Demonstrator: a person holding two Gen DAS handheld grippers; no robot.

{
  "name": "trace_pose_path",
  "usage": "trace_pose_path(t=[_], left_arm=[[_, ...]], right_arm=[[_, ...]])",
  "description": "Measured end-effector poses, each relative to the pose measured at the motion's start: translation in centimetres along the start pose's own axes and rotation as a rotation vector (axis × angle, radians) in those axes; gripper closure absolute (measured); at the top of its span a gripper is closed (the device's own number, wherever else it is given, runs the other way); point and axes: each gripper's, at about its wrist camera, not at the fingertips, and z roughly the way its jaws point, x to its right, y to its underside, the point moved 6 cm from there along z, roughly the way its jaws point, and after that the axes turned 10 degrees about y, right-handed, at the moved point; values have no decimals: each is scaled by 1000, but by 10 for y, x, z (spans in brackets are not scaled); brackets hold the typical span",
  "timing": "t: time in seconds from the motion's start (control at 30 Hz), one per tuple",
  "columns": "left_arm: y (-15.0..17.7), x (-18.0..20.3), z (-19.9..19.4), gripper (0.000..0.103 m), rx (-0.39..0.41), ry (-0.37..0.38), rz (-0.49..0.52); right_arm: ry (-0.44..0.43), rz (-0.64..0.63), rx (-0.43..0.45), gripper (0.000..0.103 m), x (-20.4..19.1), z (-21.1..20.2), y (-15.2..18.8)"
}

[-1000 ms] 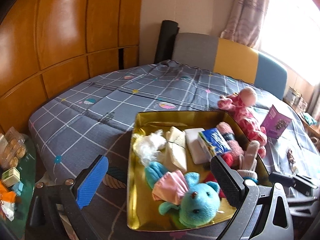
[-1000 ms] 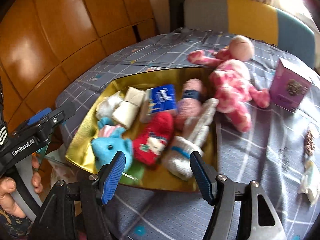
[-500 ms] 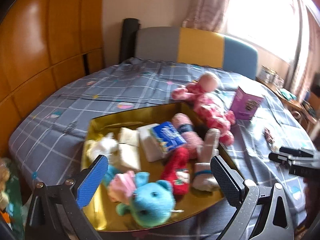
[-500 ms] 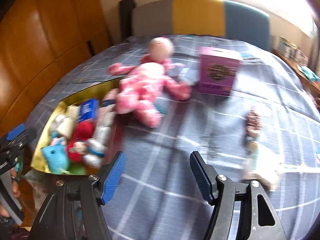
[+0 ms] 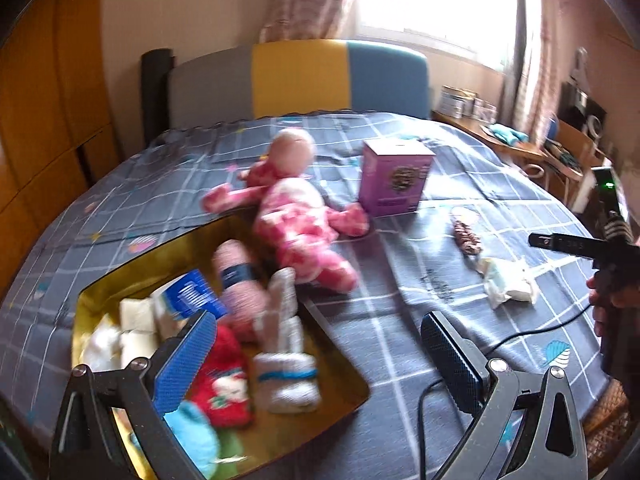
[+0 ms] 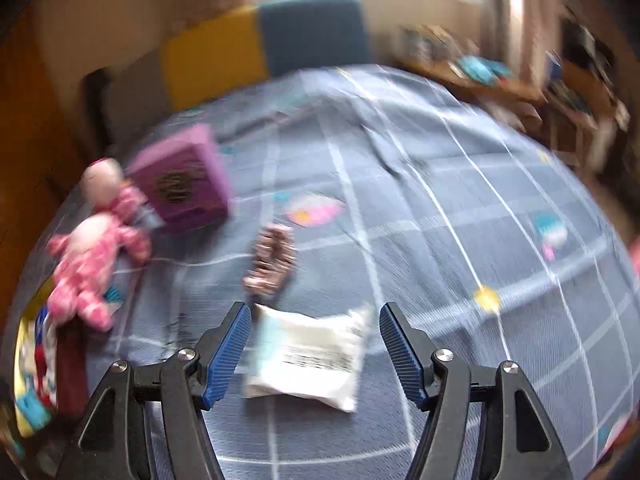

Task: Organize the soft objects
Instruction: 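Move both tools toward the brown scrunchie and white wipes pack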

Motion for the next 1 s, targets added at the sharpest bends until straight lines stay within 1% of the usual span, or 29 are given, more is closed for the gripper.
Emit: trace_pose_path(t=[0.1,0.27,0.4,0.5,0.57,0.67,0.73,0.8,0.9,1.0], left_arm=[[-10,20,12,0,-4,25,34],[-23,47,38,0,-35,89,37],[-32,66,54,0,-44,96,67],[-37,77,73,0,-81,123,57],[-38,83,86,0,-111,159,43],[-37,91,101,0,-136,180,31],[-37,98,118,0,-181,193,19],[-36,105,133,0,-221,221,-3],[-39,116,150,0,-248,251,-22],[-46,128,164,0,-256,267,-13]], right_arm=[[-34,57,21,35,10,-3,-8],[-58,56,15,35,10,-7,-7],[-54,77,1,35,13,-4,-6],[-45,120,-10,35,20,-3,-5],[-40,156,-17,35,27,-1,-5],[-36,207,-24,35,38,0,-6],[-16,235,-30,35,45,1,-6],[-15,266,-37,35,51,2,-6],[-28,304,-54,35,57,4,-5],[-31,313,-60,35,58,4,-4]])
